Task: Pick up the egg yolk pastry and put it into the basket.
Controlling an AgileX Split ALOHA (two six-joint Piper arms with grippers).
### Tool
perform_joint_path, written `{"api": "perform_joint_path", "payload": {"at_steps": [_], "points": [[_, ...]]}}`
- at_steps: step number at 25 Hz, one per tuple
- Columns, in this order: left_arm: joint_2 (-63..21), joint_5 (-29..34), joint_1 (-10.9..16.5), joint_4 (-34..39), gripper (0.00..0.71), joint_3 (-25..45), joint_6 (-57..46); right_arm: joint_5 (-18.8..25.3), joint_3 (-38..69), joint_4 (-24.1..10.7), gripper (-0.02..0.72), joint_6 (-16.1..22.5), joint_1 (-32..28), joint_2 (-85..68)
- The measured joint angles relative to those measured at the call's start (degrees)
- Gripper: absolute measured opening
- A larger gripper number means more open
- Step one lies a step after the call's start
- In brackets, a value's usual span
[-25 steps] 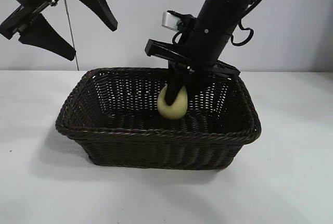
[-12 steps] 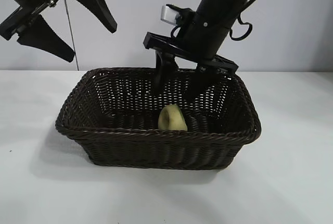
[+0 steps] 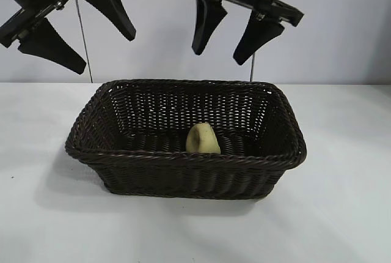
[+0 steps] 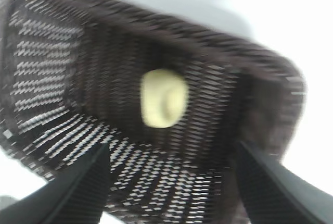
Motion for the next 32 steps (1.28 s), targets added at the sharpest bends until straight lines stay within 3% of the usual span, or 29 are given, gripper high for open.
{"api": "perform_joint_path", "payload": {"at_steps": [11,32], "points": [[0.00,0.05,0.00,0.02,0.585,0.00,0.00,2.56,0.25,-1.04,0.496,-1.48,-8.57,-2.49],[0.00,-0.12,0.00,0.15,0.585,0.00,0.00,2.70,9.69,-1.80,0.496,-3.63,-8.76,-7.53]]}}
